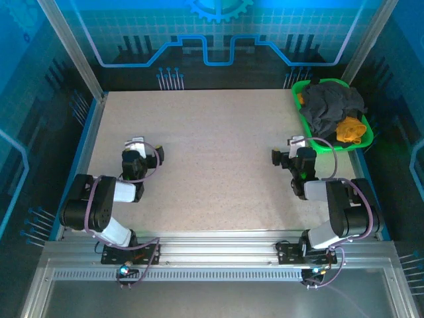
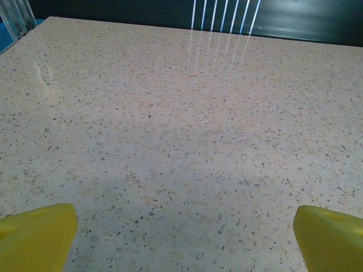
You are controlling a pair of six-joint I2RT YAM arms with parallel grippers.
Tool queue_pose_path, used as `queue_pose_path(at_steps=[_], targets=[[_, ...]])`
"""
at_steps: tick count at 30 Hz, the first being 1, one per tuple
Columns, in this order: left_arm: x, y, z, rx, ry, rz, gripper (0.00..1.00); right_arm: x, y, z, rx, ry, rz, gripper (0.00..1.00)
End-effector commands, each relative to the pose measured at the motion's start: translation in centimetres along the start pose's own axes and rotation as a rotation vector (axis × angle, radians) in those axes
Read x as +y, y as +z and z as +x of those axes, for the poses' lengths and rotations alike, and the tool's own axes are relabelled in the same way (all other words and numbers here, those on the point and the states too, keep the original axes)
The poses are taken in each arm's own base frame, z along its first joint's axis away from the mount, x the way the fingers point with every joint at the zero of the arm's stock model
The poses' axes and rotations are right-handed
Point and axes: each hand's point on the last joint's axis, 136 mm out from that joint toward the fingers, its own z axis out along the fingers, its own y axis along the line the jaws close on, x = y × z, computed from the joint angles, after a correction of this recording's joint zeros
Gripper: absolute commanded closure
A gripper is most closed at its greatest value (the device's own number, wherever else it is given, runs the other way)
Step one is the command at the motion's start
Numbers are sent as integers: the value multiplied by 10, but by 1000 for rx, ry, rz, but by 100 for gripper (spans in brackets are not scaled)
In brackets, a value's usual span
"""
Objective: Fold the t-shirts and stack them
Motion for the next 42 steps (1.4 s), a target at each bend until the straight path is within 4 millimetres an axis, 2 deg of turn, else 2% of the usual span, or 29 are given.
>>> queue_pose_path(at_steps=[1,24,27,29,31,33,34,36,38,39,40,41,42], targets=[[-5,2,-8,-16,29,21,1,3,1,-13,-39,4,0,0],[-5,1,-8,-18,26,17,1,3,1,-13,-41,4,-2,0],[7,-2,-9,-41,0,-45,1,3,1,-13,-43,5,-1,0],[15,-13,-12,-98,-18,-84,1,1,-3,-15,-59,8,12,0],[6,-27,-23,-163,14,-56,1,1,-14,-30,-68,-25,60,0],[-7,-48,-47,-234,101,-121,1,11,-35,-63,-96,-98,92,0],[-16,-58,-61,-248,128,-131,1,17,-51,-91,-151,-125,106,0],[-27,-74,-102,-261,59,-119,1,20,-82,-147,-214,-48,135,0],[-28,-83,-143,-213,-110,-143,1,33,-99,-185,-93,58,-40,0],[-24,-85,-148,-141,-224,-174,1,34,-100,-194,-40,139,-83,0],[-26,-88,-154,-48,-349,-177,1,17,-94,-197,15,278,-3,0],[-29,-89,-152,43,-427,-185,1,3,-88,-199,58,354,51,0],[-38,-82,-159,67,-471,-119,1,-2,-79,-206,68,370,43,0]])
